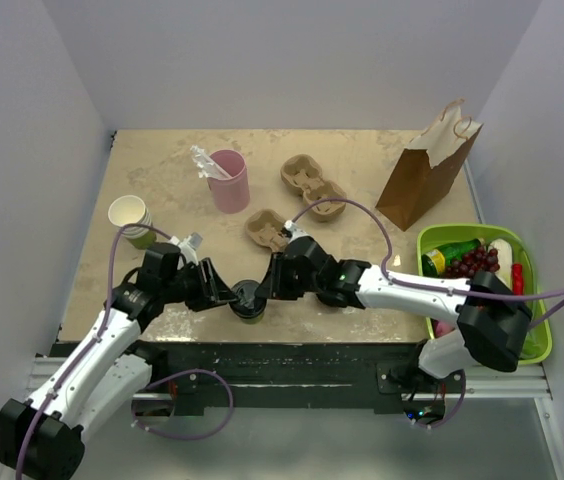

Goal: Pack the takeout coffee

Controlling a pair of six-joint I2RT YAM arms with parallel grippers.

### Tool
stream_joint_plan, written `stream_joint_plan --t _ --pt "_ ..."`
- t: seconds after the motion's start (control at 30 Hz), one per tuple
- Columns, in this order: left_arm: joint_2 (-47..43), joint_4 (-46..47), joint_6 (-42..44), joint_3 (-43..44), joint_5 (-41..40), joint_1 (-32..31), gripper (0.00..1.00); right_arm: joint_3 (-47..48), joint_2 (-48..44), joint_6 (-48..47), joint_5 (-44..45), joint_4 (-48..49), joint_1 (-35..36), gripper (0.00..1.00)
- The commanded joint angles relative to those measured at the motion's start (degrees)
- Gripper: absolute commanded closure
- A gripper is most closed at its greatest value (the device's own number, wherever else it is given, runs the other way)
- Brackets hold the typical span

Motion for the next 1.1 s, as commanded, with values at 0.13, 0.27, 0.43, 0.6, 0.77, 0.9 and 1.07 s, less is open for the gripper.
stream_joint_plan --t 0.13,0.27,0.43,0.6,0.77,0.9,1.07 --pt "-5.25 -9.34 0.6 1.67 0.44 -0.18 0.22 16.03 8.7 -21.68 0.51 -12.29 -3.28 0.61" --pt "-2.88 -13.2 3.58 6.41 -3.51 -0.1 0.05 24.74 11.61 -24.25 4.36 -19.95 -3.55 0.37" --pt "-0.6 -14.08 4.91 13.62 -6.67 -0.1 0.0 27.56 9.51 -22.15 7.45 -23.65 -3.72 0.26" --pt "2.65 -10.84 4.65 16.27 -7.04 -0.1 0.0 22.84 4.94 -13.73 9.12 -24.63 -3.72 0.25" --pt "8.01 -3.73 4.21 15.83 -3.61 -0.1 0.03 13.25 -2.52 -4.15 5.01 -14.11 -3.63 0.25" --pt "11.88 0.23 4.56 14.6 -1.15 -0.1 0.07 8.41 -2.37 0.96 2.27 -10.39 -3.55 0.26" --pt "14.52 2.96 4.91 13.81 -0.62 -0.1 0.13 3.84 -1.84 7.37 -0.98 -1.88 -3.46 0.29"
